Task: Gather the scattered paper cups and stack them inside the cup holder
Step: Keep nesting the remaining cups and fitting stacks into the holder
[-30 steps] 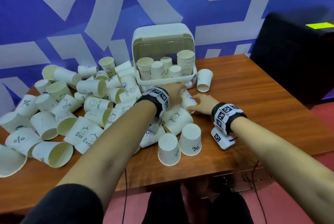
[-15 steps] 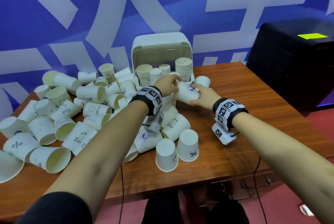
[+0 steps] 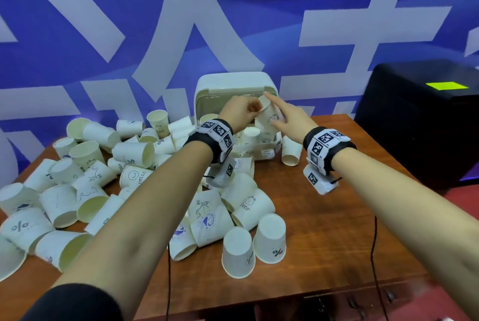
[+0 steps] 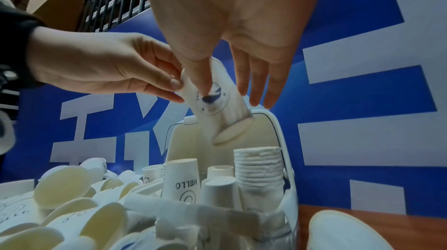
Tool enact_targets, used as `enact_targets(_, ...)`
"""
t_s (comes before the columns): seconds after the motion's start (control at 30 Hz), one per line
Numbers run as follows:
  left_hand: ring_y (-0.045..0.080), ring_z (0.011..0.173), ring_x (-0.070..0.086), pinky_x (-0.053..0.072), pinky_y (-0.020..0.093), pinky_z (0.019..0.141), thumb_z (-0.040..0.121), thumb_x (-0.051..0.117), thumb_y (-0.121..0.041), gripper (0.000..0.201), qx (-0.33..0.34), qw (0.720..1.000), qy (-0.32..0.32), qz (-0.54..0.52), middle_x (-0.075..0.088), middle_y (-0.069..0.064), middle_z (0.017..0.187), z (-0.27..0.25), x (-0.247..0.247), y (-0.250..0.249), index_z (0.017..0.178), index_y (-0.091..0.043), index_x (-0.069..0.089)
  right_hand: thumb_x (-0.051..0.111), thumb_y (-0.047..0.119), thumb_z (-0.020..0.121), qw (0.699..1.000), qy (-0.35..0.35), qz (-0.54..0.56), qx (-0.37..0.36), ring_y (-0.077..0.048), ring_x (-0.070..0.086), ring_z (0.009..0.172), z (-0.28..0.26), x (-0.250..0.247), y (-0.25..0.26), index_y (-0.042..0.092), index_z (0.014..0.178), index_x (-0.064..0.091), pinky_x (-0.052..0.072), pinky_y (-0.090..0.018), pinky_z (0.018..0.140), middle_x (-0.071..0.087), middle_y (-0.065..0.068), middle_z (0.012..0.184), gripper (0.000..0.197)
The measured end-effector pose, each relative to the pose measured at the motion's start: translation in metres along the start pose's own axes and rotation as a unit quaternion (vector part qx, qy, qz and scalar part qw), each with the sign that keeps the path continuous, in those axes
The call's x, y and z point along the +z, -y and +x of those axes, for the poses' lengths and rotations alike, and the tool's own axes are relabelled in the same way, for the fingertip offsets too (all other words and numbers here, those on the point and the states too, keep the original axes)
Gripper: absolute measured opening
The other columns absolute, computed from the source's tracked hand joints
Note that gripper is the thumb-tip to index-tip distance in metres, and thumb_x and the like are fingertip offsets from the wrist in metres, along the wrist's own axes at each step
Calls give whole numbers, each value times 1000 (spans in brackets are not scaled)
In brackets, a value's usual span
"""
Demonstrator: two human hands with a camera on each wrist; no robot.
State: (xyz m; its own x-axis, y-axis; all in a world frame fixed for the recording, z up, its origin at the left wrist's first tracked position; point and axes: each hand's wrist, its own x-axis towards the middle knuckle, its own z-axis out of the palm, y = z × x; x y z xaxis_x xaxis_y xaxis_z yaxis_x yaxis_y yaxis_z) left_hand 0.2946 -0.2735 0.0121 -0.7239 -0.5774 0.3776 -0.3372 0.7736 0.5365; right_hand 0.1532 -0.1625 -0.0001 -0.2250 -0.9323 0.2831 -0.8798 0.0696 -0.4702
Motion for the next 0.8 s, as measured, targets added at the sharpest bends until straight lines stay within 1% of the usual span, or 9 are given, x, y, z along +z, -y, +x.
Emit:
enact_targets(0.07,23,94,66,50,35,89,89,57,-5,16,4,1000,-1,15,72,9,101,10,-3,2,99,-7,70,52,20,94,1000,-15,-11,3,-22,55,103,12,-5,0,31,139,42,44,-35,88,58,-8,122,47)
enact_targets(0.1,23,95,65,50,35,90,90,55,-5,18,1,1000,-3,22,71,9,102,15,-4,3,99,-8,70,51,21,95,999,-26,-27,9,-24,55,110,19,-7,0,26,131,51,43,-36,90,60,-6,122,37)
enact_targets(0.17,24,98,62,48,34,89,89,54,-5,19,6,999,-11,46,69,10,104,25,-5,7,99,-11,70,50,23,96,996,-44,-77,26,-27,55,110,31,-9,-1,21,119,60,42,-35,83,62,-5,117,26)
enact_targets(0.23,24,103,57,45,33,89,89,54,-5,20,20,997,-17,78,65,10,106,34,-5,11,98,-13,69,49,26,97,991,-49,-120,31,-28,54,107,40,-10,-2,21,115,62,39,-34,78,60,-5,114,23)
enact_targets(0.4,22,112,50,43,36,92,90,54,-8,18,27,995,-31,92,63,10,107,53,0,24,99,-12,69,47,29,98,980,-60,-188,8,-28,54,106,58,-10,-13,21,115,64,45,-38,79,61,-5,113,25)
enact_targets(0.5,22,113,50,43,35,93,90,54,-8,19,28,995,-35,93,63,10,109,59,8,31,101,-12,69,46,27,99,974,-72,-216,9,-28,51,108,62,-8,-24,19,117,64,43,-39,84,61,-6,115,27)
enact_targets(0.6,20,107,53,43,33,88,91,55,-12,16,23,995,-36,87,61,7,110,64,20,36,101,-15,67,45,27,99,974,-76,-211,18,-28,48,112,63,-3,-35,19,120,62,42,-39,85,58,-6,118,29)
enact_targets(0.7,19,108,52,41,30,84,93,54,-16,15,22,995,-28,92,63,3,108,65,33,41,100,-18,67,45,27,99,978,-62,-197,25,-27,43,121,60,4,-48,18,123,61,42,-41,90,52,-6,130,30)
enact_targets(0.8,18,110,51,44,33,86,93,55,-15,16,23,996,-18,88,65,1,107,63,42,45,101,-17,68,46,23,98,981,-64,-182,8,-27,38,129,57,11,-57,15,124,61,40,-42,96,42,-4,144,30)
